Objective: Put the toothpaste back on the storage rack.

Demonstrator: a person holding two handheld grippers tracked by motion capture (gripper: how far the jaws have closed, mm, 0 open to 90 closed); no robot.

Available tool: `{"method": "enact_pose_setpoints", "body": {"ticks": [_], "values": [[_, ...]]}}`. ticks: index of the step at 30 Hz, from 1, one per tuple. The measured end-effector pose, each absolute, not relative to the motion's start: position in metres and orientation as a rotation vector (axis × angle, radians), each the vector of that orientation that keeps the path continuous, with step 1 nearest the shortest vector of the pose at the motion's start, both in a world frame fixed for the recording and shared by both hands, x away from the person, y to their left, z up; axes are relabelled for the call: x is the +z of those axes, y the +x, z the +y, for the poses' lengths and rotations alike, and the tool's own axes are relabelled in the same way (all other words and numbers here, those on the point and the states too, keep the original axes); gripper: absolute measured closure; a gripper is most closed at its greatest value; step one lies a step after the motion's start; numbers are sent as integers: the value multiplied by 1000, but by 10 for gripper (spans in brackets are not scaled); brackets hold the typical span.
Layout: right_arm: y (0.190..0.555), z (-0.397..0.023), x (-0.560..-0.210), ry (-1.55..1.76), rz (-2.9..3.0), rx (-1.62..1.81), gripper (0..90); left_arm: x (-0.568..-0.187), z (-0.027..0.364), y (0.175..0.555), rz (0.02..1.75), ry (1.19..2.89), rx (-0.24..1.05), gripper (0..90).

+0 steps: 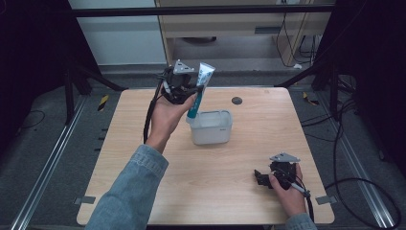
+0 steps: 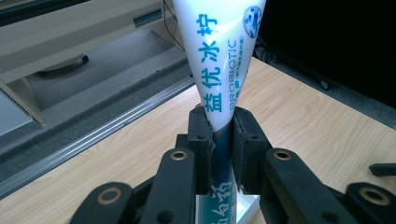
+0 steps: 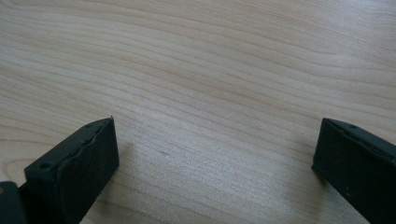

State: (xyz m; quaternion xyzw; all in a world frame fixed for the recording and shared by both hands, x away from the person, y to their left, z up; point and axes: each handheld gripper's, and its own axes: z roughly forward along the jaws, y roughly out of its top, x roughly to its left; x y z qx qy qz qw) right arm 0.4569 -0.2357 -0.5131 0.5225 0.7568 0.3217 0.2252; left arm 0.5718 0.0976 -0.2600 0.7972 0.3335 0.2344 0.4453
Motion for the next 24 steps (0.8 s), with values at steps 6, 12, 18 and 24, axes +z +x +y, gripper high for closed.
{"method": "enact_pose_setpoints", "body": {"ticks": [6, 12, 18, 24], "values": [[457, -236, -513, 1440, 2088, 889, 4, -260, 93, 577, 813, 1958, 582, 788], [457, -235, -513, 1440, 2089, 890, 4, -262, 88, 583, 807, 1949, 576, 787], [457, -235, -513, 1437, 2091, 894, 4, -264, 82, 588, 808, 1936, 575, 788], [457, -235, -513, 1433, 2094, 895, 4, -271, 78, 594, 818, 1929, 559, 787]]}}
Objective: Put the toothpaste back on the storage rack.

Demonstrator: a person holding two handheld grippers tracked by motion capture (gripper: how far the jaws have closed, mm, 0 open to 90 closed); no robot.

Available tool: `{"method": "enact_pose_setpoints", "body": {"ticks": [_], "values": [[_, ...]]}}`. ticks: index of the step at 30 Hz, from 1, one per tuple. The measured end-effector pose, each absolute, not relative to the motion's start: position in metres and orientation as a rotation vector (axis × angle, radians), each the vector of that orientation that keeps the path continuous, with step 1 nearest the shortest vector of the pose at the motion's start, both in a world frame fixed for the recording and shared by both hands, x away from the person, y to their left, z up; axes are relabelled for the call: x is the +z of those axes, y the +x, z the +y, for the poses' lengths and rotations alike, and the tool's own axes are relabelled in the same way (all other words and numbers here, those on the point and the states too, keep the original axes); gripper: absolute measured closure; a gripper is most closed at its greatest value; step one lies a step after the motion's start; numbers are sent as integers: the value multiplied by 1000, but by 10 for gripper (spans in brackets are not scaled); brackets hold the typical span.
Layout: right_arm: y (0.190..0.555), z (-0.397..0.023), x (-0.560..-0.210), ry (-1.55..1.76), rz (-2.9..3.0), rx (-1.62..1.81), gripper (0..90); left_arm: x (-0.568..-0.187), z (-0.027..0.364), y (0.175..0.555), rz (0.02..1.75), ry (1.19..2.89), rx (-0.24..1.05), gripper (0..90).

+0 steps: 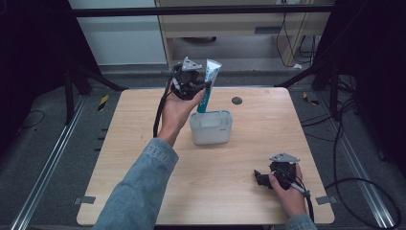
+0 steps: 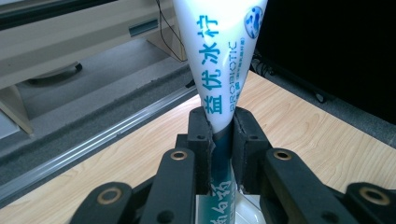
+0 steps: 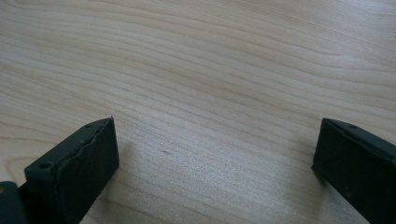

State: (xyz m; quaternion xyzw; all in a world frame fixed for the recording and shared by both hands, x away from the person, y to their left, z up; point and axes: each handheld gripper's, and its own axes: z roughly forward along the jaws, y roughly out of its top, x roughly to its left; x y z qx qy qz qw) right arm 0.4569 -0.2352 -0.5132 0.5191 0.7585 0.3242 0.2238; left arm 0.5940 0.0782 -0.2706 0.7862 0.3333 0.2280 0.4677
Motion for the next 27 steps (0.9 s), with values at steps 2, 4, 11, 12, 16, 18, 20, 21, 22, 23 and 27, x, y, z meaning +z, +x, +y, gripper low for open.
{"method": "enact_pose_setpoints", "body": {"ticks": [2, 4, 11, 12, 16, 18, 20, 21, 22, 23, 27], "values": [[457, -235, -513, 1432, 2094, 895, 4, -274, 76, 597, 818, 1925, 554, 788], [457, -235, -513, 1425, 2096, 895, 4, -277, 73, 600, 817, 1923, 549, 787], [457, -235, -513, 1424, 2100, 896, 4, -287, 63, 605, 803, 1934, 546, 788], [457, -235, -513, 1427, 2100, 896, 4, -289, 62, 606, 801, 1936, 547, 788], [457, -235, -513, 1422, 2102, 895, 4, -295, 60, 608, 792, 1937, 543, 788], [457, -235, -513, 1424, 2103, 895, 4, -298, 59, 610, 782, 1942, 546, 788], [457, -235, -513, 1422, 2104, 895, 4, -303, 58, 611, 782, 1943, 537, 787], [457, -235, -513, 1421, 2105, 897, 4, -306, 59, 612, 785, 1940, 522, 788], [457, -235, -513, 1422, 2105, 898, 4, -309, 59, 612, 790, 1935, 513, 787], [457, -235, -513, 1420, 2107, 897, 4, -311, 59, 613, 792, 1935, 510, 788], [457, -235, -513, 1420, 2107, 899, 4, -318, 59, 615, 797, 1941, 520, 788]]}}
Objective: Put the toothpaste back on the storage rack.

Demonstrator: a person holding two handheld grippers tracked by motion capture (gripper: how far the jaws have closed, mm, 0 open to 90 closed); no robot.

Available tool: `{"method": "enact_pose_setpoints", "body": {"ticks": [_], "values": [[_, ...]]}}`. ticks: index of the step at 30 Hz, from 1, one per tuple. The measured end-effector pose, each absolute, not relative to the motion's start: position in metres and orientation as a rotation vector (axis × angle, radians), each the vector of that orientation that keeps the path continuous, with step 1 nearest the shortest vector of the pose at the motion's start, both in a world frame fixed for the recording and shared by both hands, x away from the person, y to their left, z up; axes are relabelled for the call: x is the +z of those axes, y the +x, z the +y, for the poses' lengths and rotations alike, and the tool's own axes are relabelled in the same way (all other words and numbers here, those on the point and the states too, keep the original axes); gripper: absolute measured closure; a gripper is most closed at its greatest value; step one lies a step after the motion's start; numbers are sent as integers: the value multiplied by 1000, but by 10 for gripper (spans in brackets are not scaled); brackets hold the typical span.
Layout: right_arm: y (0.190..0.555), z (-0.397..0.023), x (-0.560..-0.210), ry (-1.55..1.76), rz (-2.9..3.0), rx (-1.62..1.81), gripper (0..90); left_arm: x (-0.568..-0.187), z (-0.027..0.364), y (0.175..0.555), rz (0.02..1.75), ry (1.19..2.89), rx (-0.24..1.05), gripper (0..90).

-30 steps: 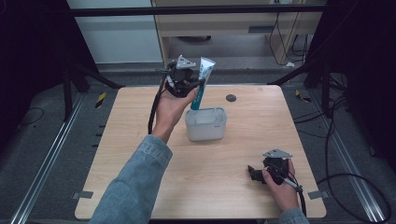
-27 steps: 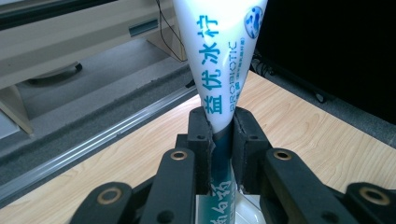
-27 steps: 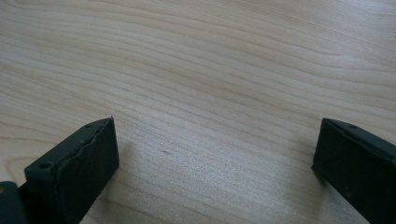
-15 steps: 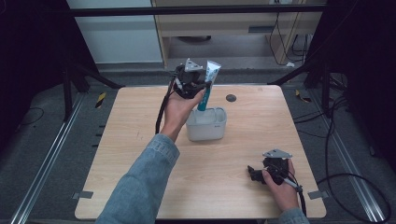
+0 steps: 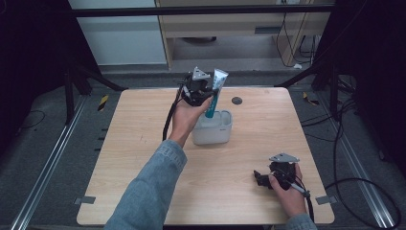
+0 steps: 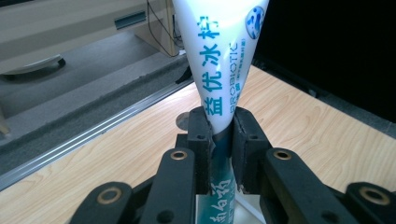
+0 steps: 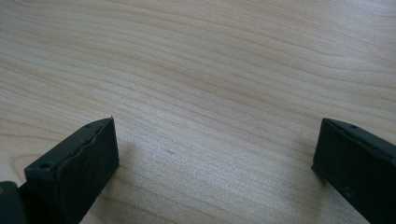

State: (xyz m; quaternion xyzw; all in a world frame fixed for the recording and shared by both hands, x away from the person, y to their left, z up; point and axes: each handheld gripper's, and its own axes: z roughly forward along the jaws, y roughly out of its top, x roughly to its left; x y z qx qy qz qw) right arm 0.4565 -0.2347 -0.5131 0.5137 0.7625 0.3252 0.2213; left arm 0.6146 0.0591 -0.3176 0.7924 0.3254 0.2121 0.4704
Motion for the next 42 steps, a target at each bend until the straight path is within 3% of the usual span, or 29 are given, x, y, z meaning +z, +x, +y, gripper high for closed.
{"method": "enact_pose_setpoints", "body": {"ticks": [42], "values": [[456, -234, -513, 1413, 2115, 904, 4, -358, 57, 614, 797, 2060, 483, 788]]}}
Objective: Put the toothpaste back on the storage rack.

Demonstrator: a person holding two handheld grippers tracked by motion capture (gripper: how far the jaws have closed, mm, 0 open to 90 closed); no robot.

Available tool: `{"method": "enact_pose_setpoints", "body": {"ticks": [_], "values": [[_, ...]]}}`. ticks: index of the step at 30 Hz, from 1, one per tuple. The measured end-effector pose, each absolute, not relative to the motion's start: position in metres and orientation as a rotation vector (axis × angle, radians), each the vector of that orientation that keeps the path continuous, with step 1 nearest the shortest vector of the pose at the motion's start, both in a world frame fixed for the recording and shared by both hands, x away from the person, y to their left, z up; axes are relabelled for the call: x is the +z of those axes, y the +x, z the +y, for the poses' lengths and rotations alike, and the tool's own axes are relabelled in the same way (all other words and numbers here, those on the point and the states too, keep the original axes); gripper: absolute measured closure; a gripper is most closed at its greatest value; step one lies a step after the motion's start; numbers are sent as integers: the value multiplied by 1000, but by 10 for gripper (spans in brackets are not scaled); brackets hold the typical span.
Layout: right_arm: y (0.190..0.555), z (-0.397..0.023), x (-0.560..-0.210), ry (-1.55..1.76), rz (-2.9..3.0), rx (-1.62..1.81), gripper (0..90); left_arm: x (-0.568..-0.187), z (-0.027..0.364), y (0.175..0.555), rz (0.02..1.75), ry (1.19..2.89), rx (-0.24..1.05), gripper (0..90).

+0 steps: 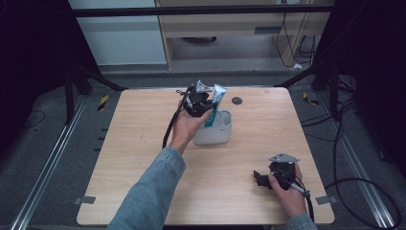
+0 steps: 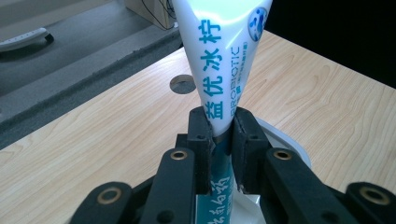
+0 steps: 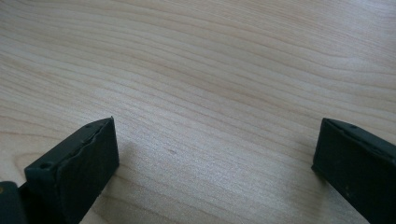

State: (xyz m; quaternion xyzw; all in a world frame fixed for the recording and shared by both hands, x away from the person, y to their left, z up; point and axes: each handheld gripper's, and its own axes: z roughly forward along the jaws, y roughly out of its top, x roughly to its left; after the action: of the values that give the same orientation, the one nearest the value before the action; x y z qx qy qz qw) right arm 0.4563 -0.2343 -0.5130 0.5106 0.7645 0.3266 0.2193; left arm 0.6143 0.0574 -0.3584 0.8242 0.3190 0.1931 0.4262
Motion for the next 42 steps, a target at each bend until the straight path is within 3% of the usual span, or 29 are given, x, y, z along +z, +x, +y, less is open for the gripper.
{"method": "enact_pose_setpoints", "body": {"ticks": [42], "values": [[456, -234, -513, 1410, 2117, 904, 4, -376, 58, 613, 810, 2150, 445, 788]]}}
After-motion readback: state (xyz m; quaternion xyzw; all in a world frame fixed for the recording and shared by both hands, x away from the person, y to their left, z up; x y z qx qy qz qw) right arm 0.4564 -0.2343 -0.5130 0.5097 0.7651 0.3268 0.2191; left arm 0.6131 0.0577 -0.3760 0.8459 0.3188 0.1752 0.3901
